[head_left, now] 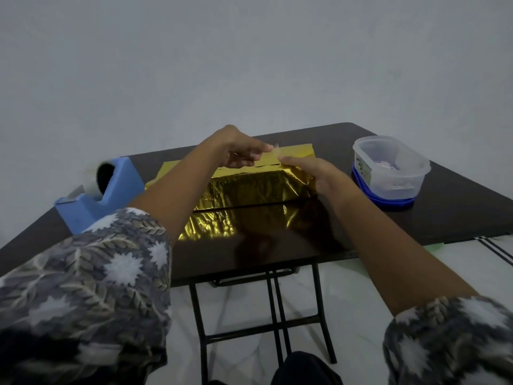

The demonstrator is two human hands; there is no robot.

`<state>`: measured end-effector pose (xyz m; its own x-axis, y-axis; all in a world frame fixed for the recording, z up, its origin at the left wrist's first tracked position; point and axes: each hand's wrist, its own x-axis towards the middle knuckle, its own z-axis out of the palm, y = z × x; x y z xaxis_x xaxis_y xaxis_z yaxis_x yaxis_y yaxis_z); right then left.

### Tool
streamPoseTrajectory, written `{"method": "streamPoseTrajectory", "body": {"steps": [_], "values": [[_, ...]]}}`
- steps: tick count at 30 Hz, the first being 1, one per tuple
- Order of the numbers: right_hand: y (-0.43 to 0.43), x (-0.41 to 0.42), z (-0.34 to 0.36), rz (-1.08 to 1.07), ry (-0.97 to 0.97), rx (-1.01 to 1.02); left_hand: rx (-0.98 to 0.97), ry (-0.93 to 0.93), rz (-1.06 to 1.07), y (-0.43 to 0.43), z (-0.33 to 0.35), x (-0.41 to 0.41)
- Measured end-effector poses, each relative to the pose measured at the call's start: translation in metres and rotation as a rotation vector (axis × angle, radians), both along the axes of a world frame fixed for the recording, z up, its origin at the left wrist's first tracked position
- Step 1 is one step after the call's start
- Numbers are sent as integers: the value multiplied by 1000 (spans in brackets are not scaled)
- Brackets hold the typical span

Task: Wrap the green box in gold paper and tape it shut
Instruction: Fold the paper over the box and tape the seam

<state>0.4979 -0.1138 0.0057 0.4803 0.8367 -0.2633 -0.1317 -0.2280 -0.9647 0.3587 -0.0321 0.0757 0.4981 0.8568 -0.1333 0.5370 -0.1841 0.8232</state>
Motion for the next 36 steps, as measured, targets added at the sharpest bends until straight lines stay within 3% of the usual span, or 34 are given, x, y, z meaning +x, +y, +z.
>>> {"method": "streamPoseTrajectory", "body": {"steps": [5,9,18,36], "values": [[-3,-3,-4,-34,75,17,-79,69,1,2,-1,6],[-2,-4,-11,-55,28,80,-117,83,17,4,-3,11],[-3,-3,-21,-85,12,218,-70,181,8,5,-3,21],[-4,-6,-19,-98,24,184,33,396,-7,8,-4,31]]}}
